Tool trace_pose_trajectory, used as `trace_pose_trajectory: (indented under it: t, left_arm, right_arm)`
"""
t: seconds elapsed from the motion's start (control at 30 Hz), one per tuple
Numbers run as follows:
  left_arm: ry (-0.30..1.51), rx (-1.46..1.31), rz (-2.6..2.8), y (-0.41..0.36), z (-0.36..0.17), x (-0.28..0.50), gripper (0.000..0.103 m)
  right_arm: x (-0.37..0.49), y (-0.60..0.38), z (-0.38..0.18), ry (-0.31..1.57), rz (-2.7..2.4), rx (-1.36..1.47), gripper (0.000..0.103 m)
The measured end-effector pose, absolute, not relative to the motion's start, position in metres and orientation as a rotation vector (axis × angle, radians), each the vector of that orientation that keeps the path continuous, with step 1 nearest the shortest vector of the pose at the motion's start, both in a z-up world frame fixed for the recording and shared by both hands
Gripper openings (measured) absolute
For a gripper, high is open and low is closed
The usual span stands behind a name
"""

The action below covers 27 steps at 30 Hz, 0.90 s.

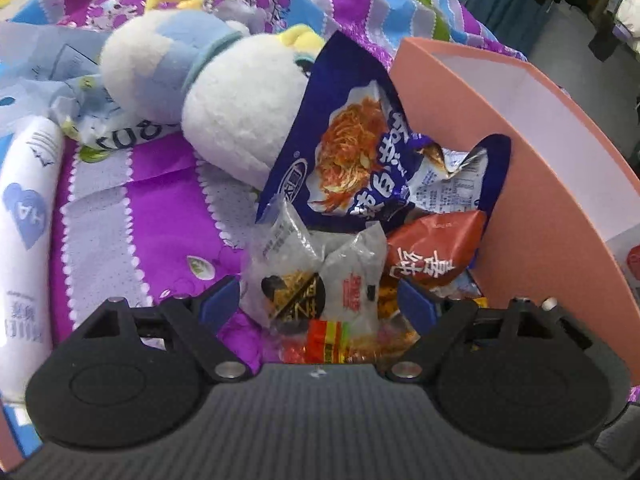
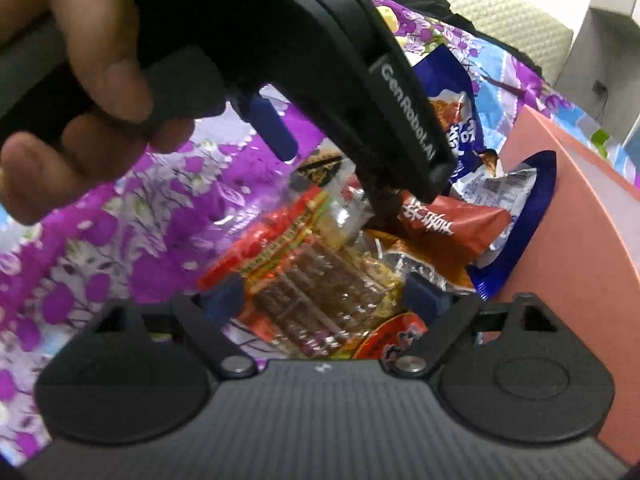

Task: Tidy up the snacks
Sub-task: 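Grasp the grey Zhi-labelled bag with the left gripper while the right grasps the spicy-strip bag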

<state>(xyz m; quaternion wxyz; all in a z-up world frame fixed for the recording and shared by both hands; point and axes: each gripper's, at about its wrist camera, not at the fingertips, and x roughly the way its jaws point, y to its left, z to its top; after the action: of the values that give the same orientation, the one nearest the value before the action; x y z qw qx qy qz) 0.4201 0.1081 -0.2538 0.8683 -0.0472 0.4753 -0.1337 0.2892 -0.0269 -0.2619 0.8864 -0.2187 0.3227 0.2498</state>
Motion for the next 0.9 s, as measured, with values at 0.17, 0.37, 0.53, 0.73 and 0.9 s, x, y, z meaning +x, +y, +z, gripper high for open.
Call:
trace_pose_trajectory:
  t: [0.17, 0.37, 0.53, 0.73, 0.9]
  left_arm:
    - [0.983, -0.08, -0.254, 0.104, -0.264, 0.424, 0.078]
    - [0.962, -0.063, -0.226, 0.1, -0.262, 0.418, 0.071]
    - [0.956, -0.043, -0.206, 0.097, -0.255, 0.408, 0.066]
    - [0.946, -0.079, -0.171, 0.1, -0.238, 0.392, 0.064]
    - [0.928, -0.101, -0.145, 0.1, -0.219, 0.371, 0.064]
  right_arm:
    - [0.298, -0.031, -0.269, 0.713, 0.538, -0.402, 0.102]
    - [0.293, -0.029, -0.267, 0.714, 0.563, -0.401, 0.082]
    - [0.289, -0.029, -0.264, 0.725, 0.57, -0.386, 0.074]
    - [0.281, -0.032, -0.252, 0.729, 0.577, -0.391, 0.073]
    - [0.265, -0.041, -0.237, 0.722, 0.579, -0.374, 0.073]
